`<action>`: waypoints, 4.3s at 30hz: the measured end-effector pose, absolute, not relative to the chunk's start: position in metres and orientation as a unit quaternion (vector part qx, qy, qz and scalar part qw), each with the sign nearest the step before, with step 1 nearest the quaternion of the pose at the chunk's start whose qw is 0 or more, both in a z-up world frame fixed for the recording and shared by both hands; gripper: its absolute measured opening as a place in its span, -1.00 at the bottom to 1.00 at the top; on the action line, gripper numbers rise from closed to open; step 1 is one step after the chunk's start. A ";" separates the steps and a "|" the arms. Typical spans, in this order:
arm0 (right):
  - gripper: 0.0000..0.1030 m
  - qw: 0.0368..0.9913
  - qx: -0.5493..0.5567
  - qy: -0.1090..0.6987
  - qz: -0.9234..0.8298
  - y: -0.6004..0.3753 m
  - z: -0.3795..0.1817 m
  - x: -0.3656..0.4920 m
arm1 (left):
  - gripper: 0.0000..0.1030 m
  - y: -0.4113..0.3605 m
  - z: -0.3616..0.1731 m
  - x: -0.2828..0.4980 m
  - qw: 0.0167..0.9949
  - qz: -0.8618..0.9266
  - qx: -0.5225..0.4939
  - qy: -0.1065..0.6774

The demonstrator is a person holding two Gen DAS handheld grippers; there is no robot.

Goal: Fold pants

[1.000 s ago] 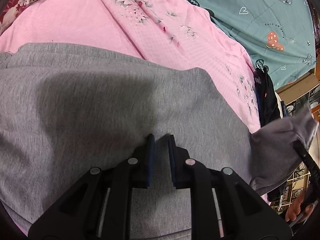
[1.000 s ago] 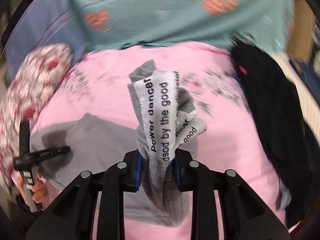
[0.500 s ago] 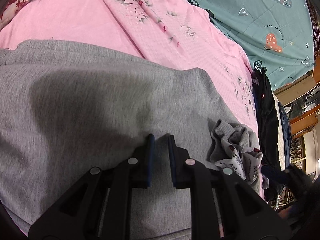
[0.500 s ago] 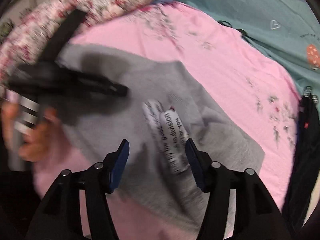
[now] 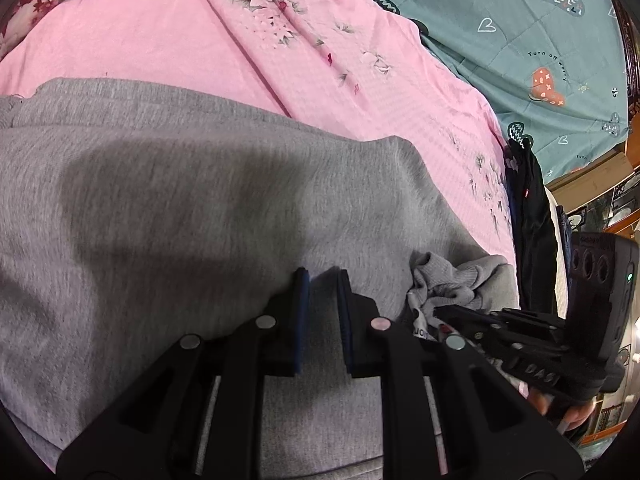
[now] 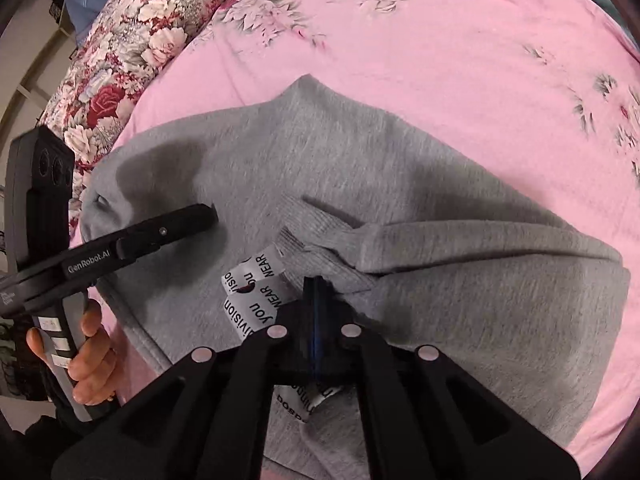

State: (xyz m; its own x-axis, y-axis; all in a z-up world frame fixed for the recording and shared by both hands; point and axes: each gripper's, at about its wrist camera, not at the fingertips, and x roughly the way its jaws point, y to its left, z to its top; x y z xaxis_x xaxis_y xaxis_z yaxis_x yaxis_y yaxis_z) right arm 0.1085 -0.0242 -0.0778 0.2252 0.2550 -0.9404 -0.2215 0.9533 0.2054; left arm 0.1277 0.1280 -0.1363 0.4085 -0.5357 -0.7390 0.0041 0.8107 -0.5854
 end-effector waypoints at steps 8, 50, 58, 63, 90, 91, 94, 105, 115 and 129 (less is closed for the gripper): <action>0.20 0.842 0.030 0.514 0.162 -0.058 0.001 0.041 | -0.71 0.133 -0.139 0.129 0.791 -0.177 -0.277 0.516; 0.60 0.852 0.225 0.464 0.094 -0.230 -0.018 -0.096 | 0.57 0.271 -0.143 0.047 0.737 0.010 -0.519 0.433; 0.60 0.842 0.212 0.485 0.098 -0.212 -0.023 -0.086 | -0.24 0.286 -0.162 0.090 0.735 0.012 -0.520 0.435; 0.60 0.844 0.187 0.494 0.090 -0.199 -0.020 -0.083 | -0.39 0.285 -0.158 0.075 0.760 0.010 -0.513 0.399; -0.70 0.775 -0.021 0.619 0.122 0.050 -0.091 0.183 | -0.38 0.287 -0.163 0.073 0.778 -0.032 -0.493 0.388; -0.68 0.773 -0.022 0.622 0.123 0.051 -0.088 0.184 | -0.38 0.287 -0.163 0.072 0.778 -0.032 -0.493 0.388; -0.68 0.767 -0.014 0.627 0.136 0.051 -0.075 0.176 | -0.37 0.287 -0.163 0.072 0.778 -0.033 -0.494 0.387; -0.63 0.764 -0.050 0.619 0.177 0.065 -0.097 0.133 | -0.37 0.282 -0.160 0.070 0.784 -0.017 -0.483 0.390; 0.02 0.848 0.031 0.504 0.160 -0.047 0.011 0.041 | -0.41 0.254 -0.099 0.057 0.846 0.012 -0.375 0.379; 0.02 0.885 0.195 0.424 0.000 -0.264 0.011 -0.123 | -0.44 -0.061 0.027 0.010 0.929 -0.198 0.011 0.311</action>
State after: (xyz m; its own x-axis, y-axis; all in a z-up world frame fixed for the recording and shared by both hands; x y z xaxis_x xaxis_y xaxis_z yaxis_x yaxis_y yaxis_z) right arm -0.1234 -0.2640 0.0110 0.6411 0.1656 -0.7494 0.1647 0.9240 0.3451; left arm 0.0100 -0.0607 0.0270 0.7279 -0.3612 -0.5828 0.3750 0.9213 -0.1025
